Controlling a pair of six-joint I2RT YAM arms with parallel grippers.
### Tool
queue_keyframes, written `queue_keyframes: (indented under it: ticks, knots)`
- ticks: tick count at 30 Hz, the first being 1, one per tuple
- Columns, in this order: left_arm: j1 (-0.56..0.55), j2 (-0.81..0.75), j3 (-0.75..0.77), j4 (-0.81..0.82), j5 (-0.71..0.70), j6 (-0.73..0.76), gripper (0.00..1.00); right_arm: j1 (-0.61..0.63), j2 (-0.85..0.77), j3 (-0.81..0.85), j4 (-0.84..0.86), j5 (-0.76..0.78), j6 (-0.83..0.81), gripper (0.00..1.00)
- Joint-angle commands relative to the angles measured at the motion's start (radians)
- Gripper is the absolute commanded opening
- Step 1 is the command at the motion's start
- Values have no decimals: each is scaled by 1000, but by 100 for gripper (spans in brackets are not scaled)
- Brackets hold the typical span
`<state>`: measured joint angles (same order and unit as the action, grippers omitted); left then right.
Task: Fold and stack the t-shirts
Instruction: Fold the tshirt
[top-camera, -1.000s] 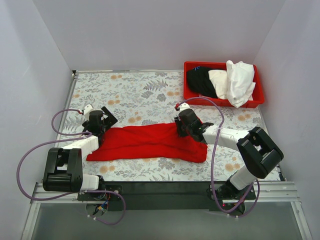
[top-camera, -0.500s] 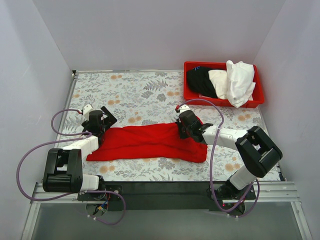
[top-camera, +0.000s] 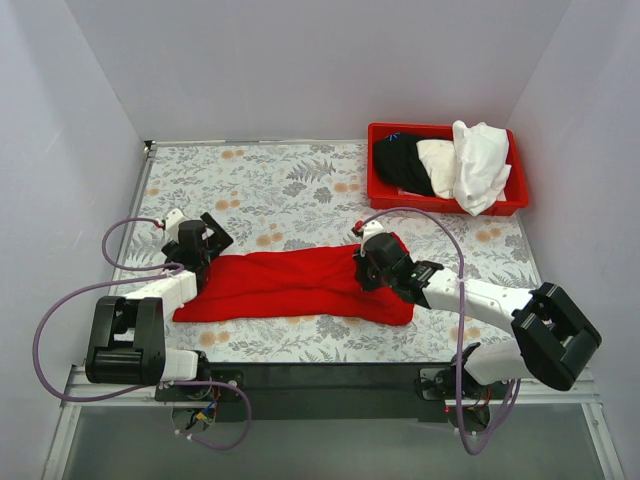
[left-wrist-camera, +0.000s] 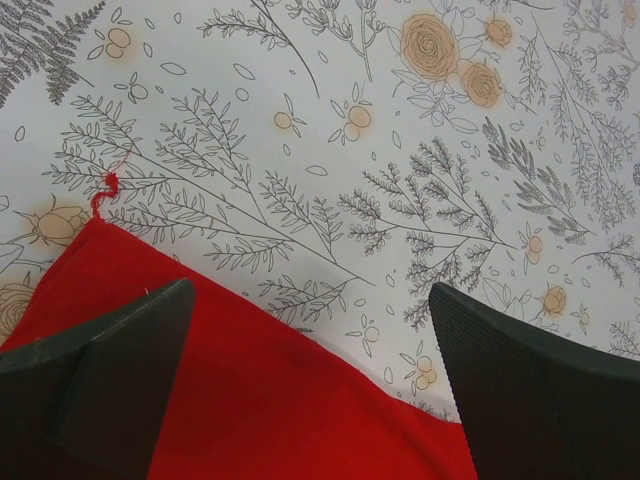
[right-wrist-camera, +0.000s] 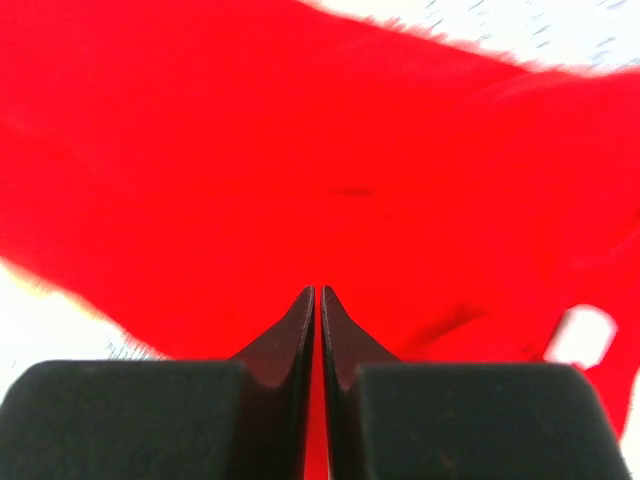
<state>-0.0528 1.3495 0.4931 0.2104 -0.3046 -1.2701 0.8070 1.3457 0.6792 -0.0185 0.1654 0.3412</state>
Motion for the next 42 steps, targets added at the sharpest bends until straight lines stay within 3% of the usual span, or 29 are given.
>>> queue_keyframes:
  ticks: [1,10,15,25,32,40,42]
  knots:
    - [1,-9,33,-17,-39,18,98,63,-48,-21,-32,-20,54,1]
    - [8,-18,41,-31,-60,29,98,124,-60,-24,-49,62,90,2]
    - [51,-20,52,-60,-42,34,98,81,-42,20,-46,131,65,34]
    - [136,-6,52,-85,-74,28,98,-26,10,59,9,11,5,44]
    - [136,-6,38,-104,-128,31,83,-55,-16,22,57,-62,-10,47]
    - [136,19,42,-135,-166,34,57,-72,-98,-30,72,-99,-11,49]
    - [137,33,42,-137,-175,32,55,-72,-103,-32,72,-113,-14,49]
